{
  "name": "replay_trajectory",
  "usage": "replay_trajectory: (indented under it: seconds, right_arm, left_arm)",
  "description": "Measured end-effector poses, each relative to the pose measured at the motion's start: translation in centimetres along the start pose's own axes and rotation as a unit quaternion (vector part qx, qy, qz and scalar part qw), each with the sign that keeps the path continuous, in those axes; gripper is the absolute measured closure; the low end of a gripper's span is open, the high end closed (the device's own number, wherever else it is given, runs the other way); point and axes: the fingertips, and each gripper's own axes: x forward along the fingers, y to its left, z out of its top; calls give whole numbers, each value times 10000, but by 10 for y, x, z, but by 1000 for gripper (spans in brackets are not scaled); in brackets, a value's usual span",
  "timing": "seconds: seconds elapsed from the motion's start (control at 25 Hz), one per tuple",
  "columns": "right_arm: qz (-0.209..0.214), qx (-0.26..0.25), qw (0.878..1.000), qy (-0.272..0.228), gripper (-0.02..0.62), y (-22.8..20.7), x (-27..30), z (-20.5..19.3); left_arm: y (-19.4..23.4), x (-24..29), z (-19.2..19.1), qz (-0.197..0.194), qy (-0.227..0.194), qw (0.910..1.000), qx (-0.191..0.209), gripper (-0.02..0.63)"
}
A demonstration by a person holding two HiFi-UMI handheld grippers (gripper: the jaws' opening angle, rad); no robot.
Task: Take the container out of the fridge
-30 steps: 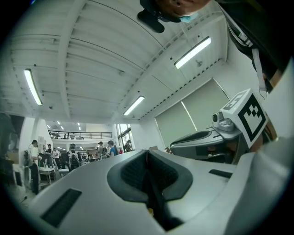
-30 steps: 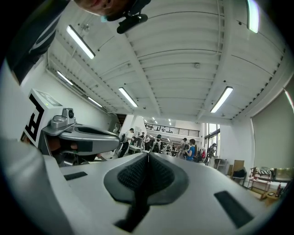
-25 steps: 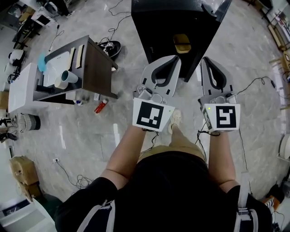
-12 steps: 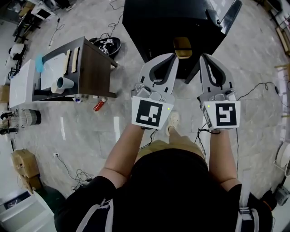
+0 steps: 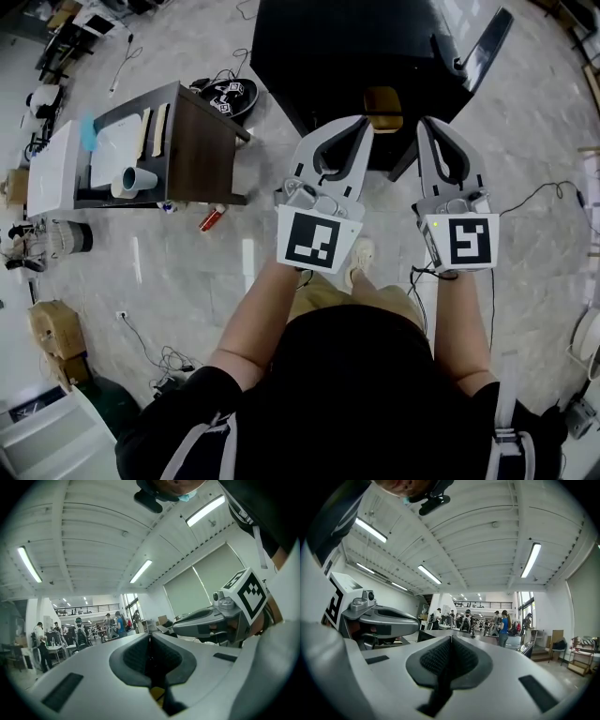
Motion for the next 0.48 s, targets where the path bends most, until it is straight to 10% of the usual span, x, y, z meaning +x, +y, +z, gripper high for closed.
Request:
replay_trajectory:
  seconds: [0.48]
  right_arm:
    - [-2, 72, 9999, 70, 558, -6, 7, -15]
  left_arm:
    - [-5, 20, -19, -235, 92, 9997, -76, 580]
